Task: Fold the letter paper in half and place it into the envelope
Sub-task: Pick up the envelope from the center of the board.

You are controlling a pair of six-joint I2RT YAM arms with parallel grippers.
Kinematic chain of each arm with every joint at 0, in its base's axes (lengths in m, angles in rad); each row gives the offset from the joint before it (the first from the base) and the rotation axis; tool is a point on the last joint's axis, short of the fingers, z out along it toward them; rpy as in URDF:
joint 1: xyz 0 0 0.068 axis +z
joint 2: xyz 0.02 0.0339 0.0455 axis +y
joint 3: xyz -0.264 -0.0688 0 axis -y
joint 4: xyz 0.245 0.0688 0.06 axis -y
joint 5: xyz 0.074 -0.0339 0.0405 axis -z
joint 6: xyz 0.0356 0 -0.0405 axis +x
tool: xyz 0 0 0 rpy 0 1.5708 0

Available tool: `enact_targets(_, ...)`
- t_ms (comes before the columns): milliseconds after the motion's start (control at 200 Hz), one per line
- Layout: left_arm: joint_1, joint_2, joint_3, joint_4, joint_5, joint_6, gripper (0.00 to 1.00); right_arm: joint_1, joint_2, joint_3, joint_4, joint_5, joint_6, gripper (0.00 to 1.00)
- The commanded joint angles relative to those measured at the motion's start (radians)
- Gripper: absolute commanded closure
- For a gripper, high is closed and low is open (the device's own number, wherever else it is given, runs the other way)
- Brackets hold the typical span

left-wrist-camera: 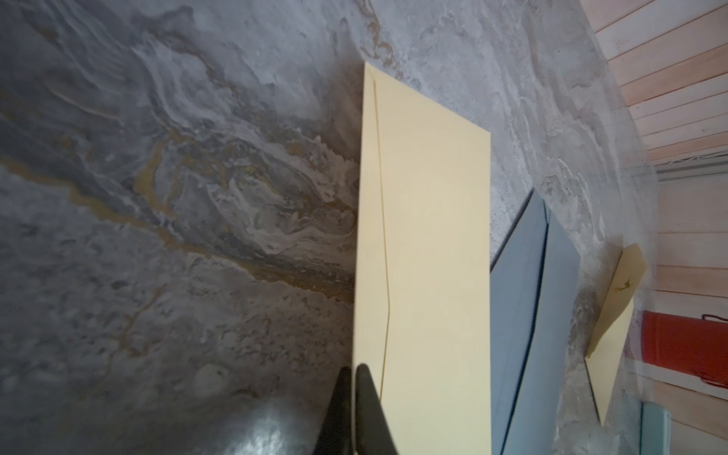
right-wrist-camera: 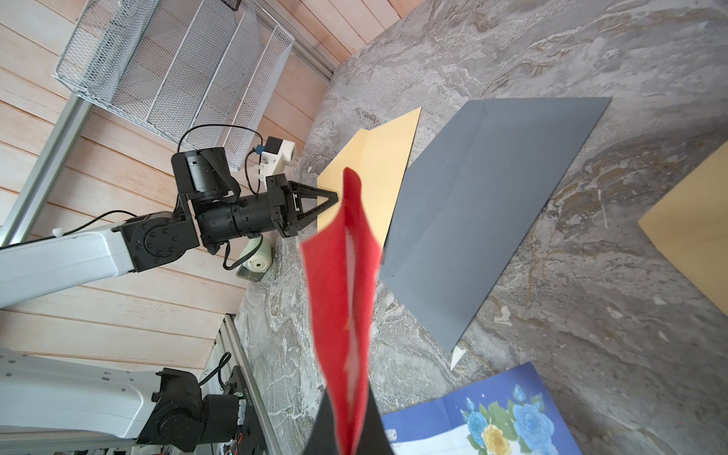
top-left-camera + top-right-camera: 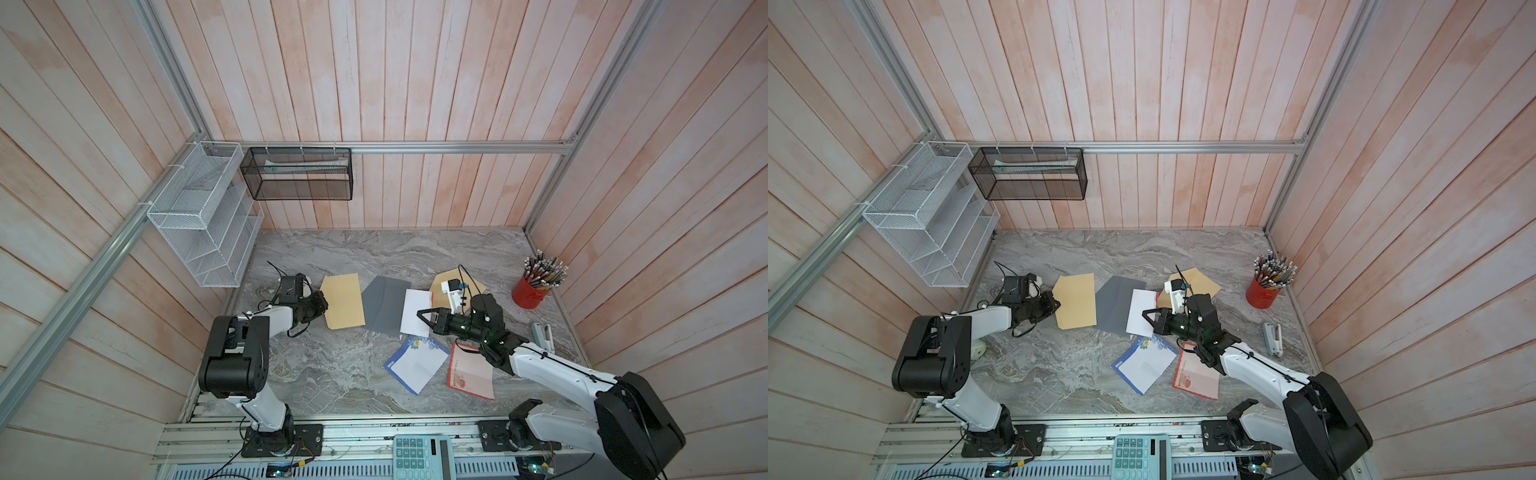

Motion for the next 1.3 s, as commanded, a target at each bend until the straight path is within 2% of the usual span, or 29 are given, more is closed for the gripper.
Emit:
enact_targets(0,0.0,-0.09,0.074,-0.106,0.068,0.039,1.0,-0.008,-0.016,0.028,-0.061,0.029,-0.052,1.0)
enact_targets(110,-0.014,-0.196,0.139,-0.21,0.073,0.065,1.0,-0.017,-0.043,0.048,-0.105,0.03,-0.076,1.0)
enact_targets(215,-0.062,-0.256,0.225,-0.331,0.014,0.141,1.0,-0.019,-0.063,0.079,-0.175,0.048,-0.133,1.0)
enact_targets(435,-0.219,-0.242,0.396,-0.526,-0.067,0.408,1.0,-0.019,-0.09,0.168,-0.367,0.101,-0.285,1.0)
enact_targets(515,-0.26,-0.237,0.414,-0.542,-0.156,0.49,1.0,-0.018,-0.105,0.197,-0.428,0.133,-0.33,1.0)
enact_targets(585,-0.297,-0.238,0.412,-0.516,-0.224,0.529,1.0,-0.018,-0.124,0.208,-0.46,0.155,-0.355,1.0)
enact_targets(655,-0.338,-0.254,0.384,-0.453,-0.243,0.555,1.0,-0.017,-0.136,0.223,-0.493,0.176,-0.377,1.0)
enact_targets(810,-0.457,-0.39,0.16,-0.099,-0.334,0.787,1.0,0.002,-0.141,0.253,-0.565,0.209,-0.443,1.0)
enact_targets(860,-0.47,-0.435,0.087,0.002,-0.308,0.848,1.0,0.022,-0.14,0.269,-0.598,0.239,-0.478,1.0)
enact_targets(905,-0.468,-0.453,0.065,0.014,-0.247,0.893,1.0,0.048,-0.138,0.286,-0.632,0.288,-0.512,1.0)
enact_targets(1065,-0.468,-0.403,0.133,-0.171,-0.116,1.058,1.0,0.157,-0.12,0.338,-0.725,0.442,-0.647,1.0)
enact_targets(1295,-0.469,-0.397,0.146,-0.289,-0.037,1.232,1.0,0.316,-0.08,0.4,-0.831,0.583,-0.828,1.0)
